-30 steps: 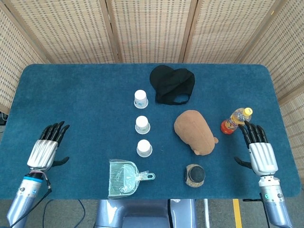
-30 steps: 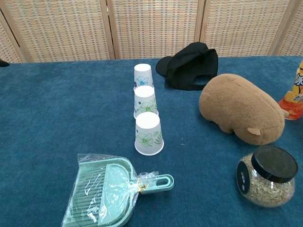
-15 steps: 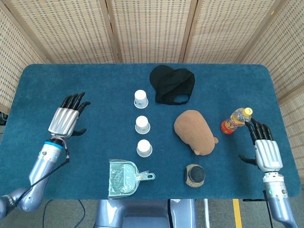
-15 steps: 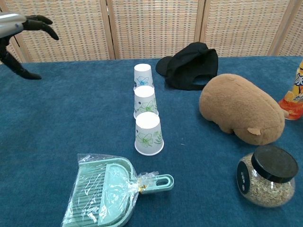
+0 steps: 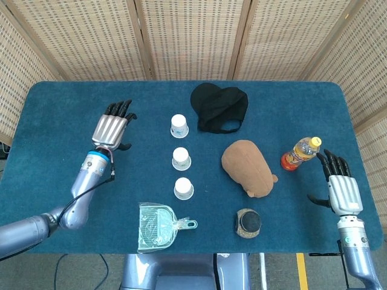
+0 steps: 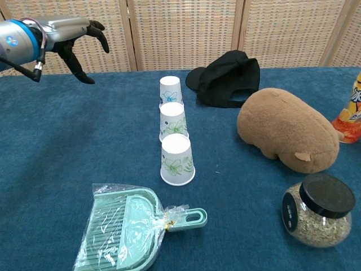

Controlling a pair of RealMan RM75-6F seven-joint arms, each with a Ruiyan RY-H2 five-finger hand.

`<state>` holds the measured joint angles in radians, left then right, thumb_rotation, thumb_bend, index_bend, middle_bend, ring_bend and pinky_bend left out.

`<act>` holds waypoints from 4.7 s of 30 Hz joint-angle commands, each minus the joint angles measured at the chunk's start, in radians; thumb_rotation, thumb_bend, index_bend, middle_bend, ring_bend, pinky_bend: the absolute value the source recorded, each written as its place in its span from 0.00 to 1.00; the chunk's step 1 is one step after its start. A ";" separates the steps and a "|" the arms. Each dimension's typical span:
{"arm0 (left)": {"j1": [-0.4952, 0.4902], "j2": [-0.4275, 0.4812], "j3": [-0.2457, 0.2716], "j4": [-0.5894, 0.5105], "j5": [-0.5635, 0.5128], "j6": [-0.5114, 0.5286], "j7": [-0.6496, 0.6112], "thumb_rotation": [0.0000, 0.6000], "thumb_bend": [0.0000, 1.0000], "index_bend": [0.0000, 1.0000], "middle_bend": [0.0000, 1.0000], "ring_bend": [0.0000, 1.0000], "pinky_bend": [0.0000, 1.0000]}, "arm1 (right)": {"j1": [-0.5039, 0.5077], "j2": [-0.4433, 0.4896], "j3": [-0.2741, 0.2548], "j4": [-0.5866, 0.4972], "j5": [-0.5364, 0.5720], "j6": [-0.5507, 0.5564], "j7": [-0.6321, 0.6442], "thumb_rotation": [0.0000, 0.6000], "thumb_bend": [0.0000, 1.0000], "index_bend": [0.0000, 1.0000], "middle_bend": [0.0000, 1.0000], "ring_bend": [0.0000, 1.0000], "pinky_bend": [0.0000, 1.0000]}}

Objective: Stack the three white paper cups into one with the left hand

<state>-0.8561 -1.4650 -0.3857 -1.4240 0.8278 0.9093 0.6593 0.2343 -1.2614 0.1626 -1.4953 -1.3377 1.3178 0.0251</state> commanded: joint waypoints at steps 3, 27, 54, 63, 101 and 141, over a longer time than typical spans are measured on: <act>-0.167 -0.157 -0.021 0.229 -0.149 -0.099 0.050 1.00 0.20 0.25 0.00 0.00 0.06 | 0.009 -0.004 0.005 0.028 0.025 -0.034 0.025 1.00 0.11 0.07 0.00 0.00 0.00; -0.478 -0.469 -0.036 0.742 -0.282 -0.202 0.122 1.00 0.28 0.26 0.00 0.00 0.06 | 0.023 -0.007 0.016 0.093 0.067 -0.105 0.126 1.00 0.11 0.07 0.00 0.00 0.00; -0.602 -0.657 -0.101 1.093 -0.366 -0.358 0.249 1.00 0.28 0.19 0.00 0.00 0.06 | 0.024 -0.007 0.024 0.127 0.086 -0.126 0.169 1.00 0.11 0.09 0.00 0.00 0.00; -0.600 -0.681 -0.121 1.139 -0.350 -0.375 0.267 1.00 0.29 0.33 0.00 0.00 0.06 | 0.019 -0.003 0.026 0.124 0.082 -0.116 0.177 1.00 0.11 0.09 0.00 0.00 0.00; -0.537 -0.615 -0.142 1.014 -0.268 -0.292 0.259 1.00 0.36 0.60 0.00 0.00 0.06 | 0.014 0.006 0.029 0.110 0.076 -0.102 0.181 1.00 0.11 0.09 0.00 0.00 0.00; -0.239 0.221 0.141 -0.277 -0.148 -0.056 0.178 1.00 0.32 0.46 0.00 0.00 0.06 | 0.008 0.008 0.020 0.066 0.042 -0.060 0.149 1.00 0.11 0.10 0.00 0.00 0.00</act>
<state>-1.0963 -1.2463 -0.2498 -1.6960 0.6752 0.8499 0.8420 0.2433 -1.2542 0.1832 -1.4269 -1.2936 1.2554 0.1738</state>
